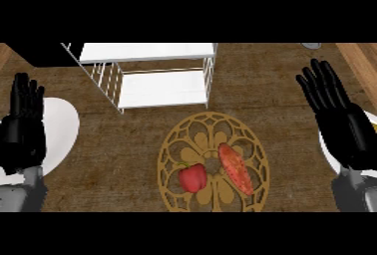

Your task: Pick the bell pepper from the placemat and place it in the tiered shelf

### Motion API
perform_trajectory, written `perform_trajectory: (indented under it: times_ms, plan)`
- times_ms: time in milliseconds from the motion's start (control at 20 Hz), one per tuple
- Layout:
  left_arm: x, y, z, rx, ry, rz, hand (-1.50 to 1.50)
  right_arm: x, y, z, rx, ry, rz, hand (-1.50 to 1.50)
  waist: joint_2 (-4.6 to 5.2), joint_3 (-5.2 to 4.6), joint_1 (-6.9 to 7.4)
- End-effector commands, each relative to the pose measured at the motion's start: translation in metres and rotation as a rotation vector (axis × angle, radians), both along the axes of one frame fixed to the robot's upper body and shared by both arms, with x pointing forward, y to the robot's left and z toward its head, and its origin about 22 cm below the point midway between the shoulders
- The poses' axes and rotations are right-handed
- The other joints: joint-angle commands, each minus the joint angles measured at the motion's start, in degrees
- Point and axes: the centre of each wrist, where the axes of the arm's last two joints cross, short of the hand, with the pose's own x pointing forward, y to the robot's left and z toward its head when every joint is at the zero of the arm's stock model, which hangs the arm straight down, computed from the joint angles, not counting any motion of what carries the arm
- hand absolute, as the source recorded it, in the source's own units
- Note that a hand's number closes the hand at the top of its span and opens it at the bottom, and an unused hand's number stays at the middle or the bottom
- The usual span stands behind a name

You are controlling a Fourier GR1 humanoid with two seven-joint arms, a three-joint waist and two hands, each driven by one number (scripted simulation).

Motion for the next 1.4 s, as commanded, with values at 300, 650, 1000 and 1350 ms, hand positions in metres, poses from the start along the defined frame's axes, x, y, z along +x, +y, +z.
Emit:
perform_trajectory:
  times_ms: [300,650,1000,1350]
  plan:
    - [-0.043,0.005,-0.085,-0.163,0.561,-0.06,0.0,-0.03,-0.078,0.037,-0.72,-0.072,-0.476,1.5,0.21,-0.86,-4.15]
    - [-0.039,-0.009,-0.089,-0.22,0.696,-0.222,0.0,-0.083,-0.017,-0.005,-0.578,0.04,-0.44,-1.5,-0.74,0.84,2.02]
    - [-0.019,-0.001,-0.082,-0.229,0.704,-0.217,0.0,-0.124,0.016,0.031,-0.694,0.058,-0.183,-1.5,-0.73,0.79,1.88]
    - [-0.011,-0.011,-0.087,-0.205,0.706,-0.208,0.0,-0.148,0.064,0.064,-0.88,0.15,-0.149,-1.5,-0.55,0.6,2.35]
